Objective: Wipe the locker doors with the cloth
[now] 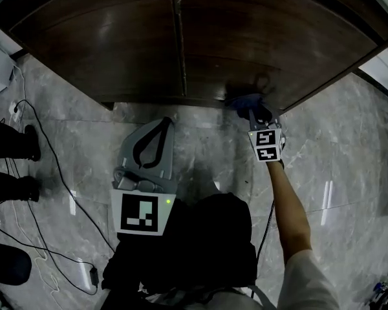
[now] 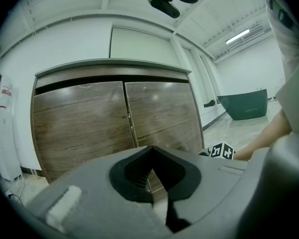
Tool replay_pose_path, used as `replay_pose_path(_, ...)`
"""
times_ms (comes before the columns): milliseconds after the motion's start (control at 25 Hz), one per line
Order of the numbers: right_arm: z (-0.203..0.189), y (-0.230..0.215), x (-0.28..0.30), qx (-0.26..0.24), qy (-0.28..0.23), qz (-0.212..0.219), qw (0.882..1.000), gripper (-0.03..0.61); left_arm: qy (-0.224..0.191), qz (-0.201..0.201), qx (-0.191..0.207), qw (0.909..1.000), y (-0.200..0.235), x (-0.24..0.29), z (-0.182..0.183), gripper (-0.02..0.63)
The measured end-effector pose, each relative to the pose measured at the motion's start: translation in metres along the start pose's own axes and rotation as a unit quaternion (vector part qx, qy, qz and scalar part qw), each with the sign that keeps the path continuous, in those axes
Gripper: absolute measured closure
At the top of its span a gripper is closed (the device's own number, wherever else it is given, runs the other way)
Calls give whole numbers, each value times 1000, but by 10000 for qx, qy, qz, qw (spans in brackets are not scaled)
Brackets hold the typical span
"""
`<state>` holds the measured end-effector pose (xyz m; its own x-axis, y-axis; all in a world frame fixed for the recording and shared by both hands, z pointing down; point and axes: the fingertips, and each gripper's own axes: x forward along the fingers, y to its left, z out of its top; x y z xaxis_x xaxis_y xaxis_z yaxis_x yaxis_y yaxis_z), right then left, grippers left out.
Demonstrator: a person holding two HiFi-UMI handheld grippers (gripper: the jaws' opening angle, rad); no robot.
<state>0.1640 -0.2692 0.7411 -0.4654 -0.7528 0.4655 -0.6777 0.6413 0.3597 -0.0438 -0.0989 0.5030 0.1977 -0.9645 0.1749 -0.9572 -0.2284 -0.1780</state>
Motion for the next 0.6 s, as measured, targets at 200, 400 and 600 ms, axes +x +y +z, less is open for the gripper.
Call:
replay_pose_path(200, 46, -9, -17, -237, -330, -67, 9992, 503, 45, 20, -68, 10000, -1, -2, -2, 611)
replay_pose_path(400, 120, -20, -43, -471, -826, -88, 9954, 503, -27, 95, -28, 9999, 4, -5, 3, 611)
replay_pose_path(600, 195, -43, -80, -546, -1229, -289, 9905, 503, -37, 96, 44, 9999, 9, -9, 7, 611)
